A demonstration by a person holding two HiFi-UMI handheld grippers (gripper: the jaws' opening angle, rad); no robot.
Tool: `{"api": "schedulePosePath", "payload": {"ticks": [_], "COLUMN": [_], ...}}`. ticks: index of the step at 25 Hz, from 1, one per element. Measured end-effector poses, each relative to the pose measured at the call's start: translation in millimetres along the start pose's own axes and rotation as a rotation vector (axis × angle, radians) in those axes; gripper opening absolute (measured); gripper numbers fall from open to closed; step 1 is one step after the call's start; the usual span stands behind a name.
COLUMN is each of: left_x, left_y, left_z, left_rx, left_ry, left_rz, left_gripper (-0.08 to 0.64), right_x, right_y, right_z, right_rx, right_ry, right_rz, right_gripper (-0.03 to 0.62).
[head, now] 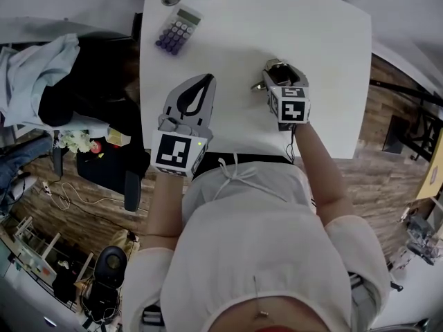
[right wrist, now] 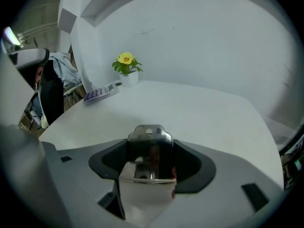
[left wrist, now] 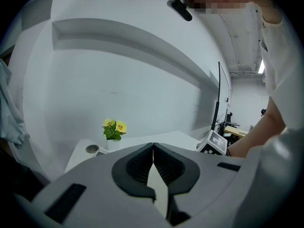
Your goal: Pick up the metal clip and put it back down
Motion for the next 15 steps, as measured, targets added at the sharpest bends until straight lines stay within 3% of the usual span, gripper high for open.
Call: {"api": "schedulePosePath", "payload": {"ticks": [3,5,15], "left_x": [0.6,-1.7,-30.9], "left_y": [3.9,6.4,24.1], "left_z": [-1.2,-2.3,-21.5], "left_rx": [0.006,0.011,0.031], "left_ry": [-0.005,-0.014,-0.06], "left_rz": [0.0,-0.008,-0.086], "left_gripper": [0.018,0.018,0.018], "right_x": [0.9,-0.2,-43.9], "right_y": [-0.1,1.9,77.1], "right_z": [-0.9,-0.8,13.4], "right_rx": [0.003,0.004,-0.041], "right_ry": [-0.028,-0.057,0.007], "right_rz": [-0.006,-0.028,-0.271], "right_gripper": [0.308,0.379,0.333]}}
Point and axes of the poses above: the fingertips, and each gripper's own axes: y backward along the fingers, z to its left, x out of its underside, the point moved 2 cm from there along y, backward along the fingers, and after that the axes turned 11 degrees about -x, right-handed, at the moved point
